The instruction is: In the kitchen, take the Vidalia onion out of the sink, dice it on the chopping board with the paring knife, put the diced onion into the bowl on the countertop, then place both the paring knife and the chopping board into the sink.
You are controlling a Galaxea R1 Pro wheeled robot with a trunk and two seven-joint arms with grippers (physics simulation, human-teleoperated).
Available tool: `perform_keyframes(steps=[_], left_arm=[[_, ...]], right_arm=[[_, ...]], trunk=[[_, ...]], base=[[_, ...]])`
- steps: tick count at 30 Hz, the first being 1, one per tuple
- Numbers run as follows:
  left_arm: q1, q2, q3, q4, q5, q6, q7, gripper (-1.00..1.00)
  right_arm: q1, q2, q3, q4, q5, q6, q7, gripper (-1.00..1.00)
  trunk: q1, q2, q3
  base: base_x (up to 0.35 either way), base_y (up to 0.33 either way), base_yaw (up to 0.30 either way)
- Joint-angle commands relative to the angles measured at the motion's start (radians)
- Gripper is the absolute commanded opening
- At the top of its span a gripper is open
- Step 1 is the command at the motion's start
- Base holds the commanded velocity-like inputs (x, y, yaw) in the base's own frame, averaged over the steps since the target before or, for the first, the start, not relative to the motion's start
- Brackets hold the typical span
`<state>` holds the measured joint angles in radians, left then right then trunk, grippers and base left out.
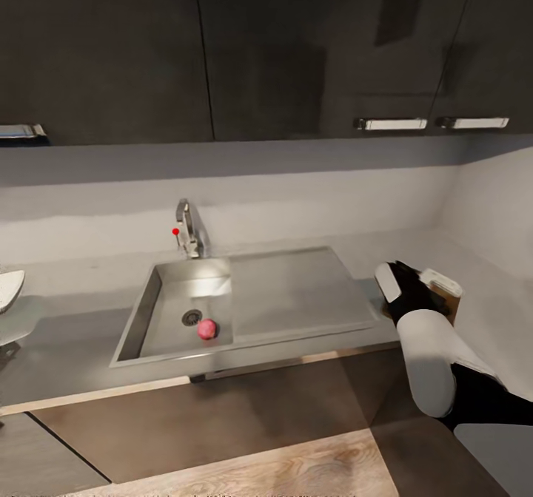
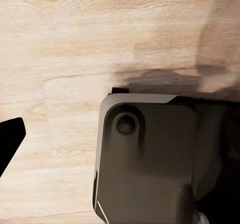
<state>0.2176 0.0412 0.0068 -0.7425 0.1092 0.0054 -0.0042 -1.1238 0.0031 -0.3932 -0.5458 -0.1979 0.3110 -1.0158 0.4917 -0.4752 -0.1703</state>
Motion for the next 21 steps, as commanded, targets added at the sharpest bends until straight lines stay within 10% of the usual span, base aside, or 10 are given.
perform_keyframes(steps=[1, 21], left_arm=[[0.0, 0.0, -0.001, -0.002, 0.01, 0.001, 0.0, 1.0], [0.0, 0.0, -0.001, -0.002, 0.01, 0.001, 0.0, 1.0]], right_arm=[[-0.001, -0.002, -0.001, -0.002, -0.001, 0.01, -0.003, 1.0], [-0.001, -0.048, -0.092, -0.001, -0.003, 0.007, 0.004, 1.0]], trunk=[[0.0, -0.002, -0.003], [0.0, -0.002, -0.034]], base=[[0.0, 0.0, 0.069], [0.0, 0.0, 0.068]])
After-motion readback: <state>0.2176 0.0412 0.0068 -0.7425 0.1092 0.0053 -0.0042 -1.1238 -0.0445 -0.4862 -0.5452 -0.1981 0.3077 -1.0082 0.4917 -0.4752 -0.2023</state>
